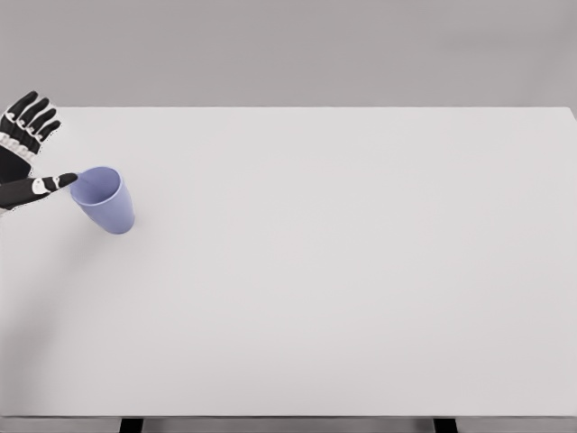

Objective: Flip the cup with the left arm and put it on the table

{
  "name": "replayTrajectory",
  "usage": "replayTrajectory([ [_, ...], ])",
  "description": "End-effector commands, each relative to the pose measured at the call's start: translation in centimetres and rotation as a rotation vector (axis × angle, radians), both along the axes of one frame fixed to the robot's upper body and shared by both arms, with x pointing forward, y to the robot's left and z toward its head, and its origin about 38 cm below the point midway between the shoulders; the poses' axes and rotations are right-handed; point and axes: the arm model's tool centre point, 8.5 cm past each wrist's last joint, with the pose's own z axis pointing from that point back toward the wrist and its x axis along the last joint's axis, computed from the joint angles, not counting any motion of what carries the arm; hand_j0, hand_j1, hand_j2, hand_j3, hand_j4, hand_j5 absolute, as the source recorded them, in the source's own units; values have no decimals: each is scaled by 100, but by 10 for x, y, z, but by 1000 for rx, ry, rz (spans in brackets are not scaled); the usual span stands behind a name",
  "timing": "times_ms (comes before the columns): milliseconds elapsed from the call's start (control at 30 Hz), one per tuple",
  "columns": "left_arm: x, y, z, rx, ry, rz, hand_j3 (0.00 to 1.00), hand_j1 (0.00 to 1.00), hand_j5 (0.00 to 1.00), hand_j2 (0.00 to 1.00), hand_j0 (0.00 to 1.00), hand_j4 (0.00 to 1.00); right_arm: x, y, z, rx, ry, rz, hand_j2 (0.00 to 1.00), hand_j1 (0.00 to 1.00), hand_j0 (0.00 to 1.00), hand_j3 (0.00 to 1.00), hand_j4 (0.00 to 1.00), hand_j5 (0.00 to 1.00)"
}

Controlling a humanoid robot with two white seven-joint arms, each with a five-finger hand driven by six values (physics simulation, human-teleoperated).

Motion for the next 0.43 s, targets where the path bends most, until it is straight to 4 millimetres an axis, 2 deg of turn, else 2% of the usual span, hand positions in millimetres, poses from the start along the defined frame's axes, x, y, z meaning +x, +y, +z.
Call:
replayTrajectory([
  [0, -2, 6, 41, 98, -65, -39, 100, 100, 100, 100, 100, 100, 0, 0, 0, 0, -1, 0, 100, 100, 100, 100, 100, 100],
  [33, -4, -4, 58, 143, -101, -87, 100, 100, 100, 100, 100, 100, 0, 0, 0, 0, -1, 0, 100, 100, 100, 100, 100, 100],
  [100, -7, -24, 80, 221, -135, -177, 100, 100, 100, 100, 100, 100, 0, 0, 0, 0, 1, 0, 100, 100, 100, 100, 100, 100],
  [167, -12, -44, 92, 280, -153, -263, 100, 100, 100, 100, 100, 100, 0, 0, 0, 0, -1, 0, 100, 100, 100, 100, 100, 100],
  [300, -31, -73, 92, 346, -137, -391, 100, 100, 100, 100, 100, 100, 0, 0, 0, 0, 1, 0, 100, 100, 100, 100, 100, 100],
  [400, -36, -76, 92, 362, -133, -410, 100, 100, 100, 100, 100, 100, 0, 0, 0, 0, -1, 0, 100, 100, 100, 100, 100, 100],
])
